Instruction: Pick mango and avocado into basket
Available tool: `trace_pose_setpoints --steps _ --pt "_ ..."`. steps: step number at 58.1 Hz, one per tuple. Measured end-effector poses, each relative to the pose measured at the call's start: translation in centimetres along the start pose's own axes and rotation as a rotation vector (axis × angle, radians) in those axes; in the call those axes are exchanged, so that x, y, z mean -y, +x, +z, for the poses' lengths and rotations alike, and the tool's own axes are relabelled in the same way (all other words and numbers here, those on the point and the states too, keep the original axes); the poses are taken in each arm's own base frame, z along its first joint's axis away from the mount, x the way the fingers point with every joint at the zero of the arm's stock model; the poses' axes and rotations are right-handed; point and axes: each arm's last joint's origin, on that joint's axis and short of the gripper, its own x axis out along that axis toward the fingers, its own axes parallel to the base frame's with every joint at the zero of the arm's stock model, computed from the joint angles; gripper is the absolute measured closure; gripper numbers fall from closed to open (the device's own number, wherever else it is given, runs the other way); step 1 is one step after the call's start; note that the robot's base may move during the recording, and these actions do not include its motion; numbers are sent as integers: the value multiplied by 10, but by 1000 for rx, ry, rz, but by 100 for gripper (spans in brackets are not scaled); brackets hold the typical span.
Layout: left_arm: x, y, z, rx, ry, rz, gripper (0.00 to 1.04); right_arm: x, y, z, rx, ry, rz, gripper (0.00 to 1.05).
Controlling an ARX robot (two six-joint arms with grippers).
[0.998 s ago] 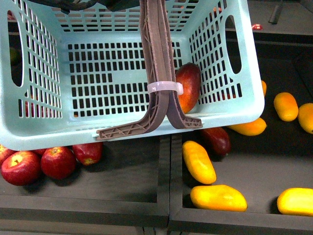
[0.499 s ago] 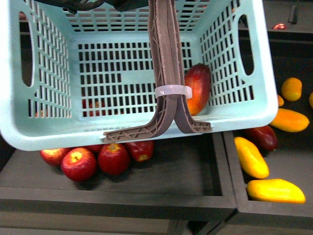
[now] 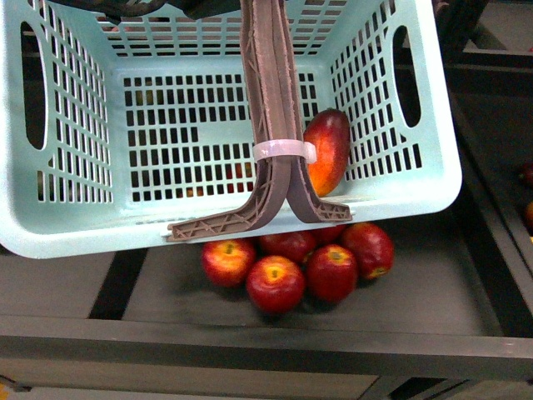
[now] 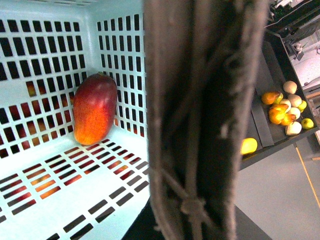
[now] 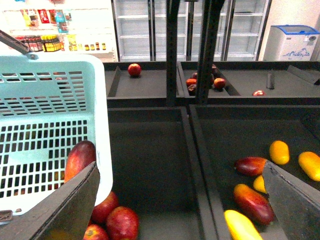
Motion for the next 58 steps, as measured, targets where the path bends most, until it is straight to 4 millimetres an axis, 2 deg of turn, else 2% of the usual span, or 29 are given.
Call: trace_pose_setpoints --steps 58 --pt "-2 -1 1 6 -6 10 98 0 0 0 -1 0 0 8"
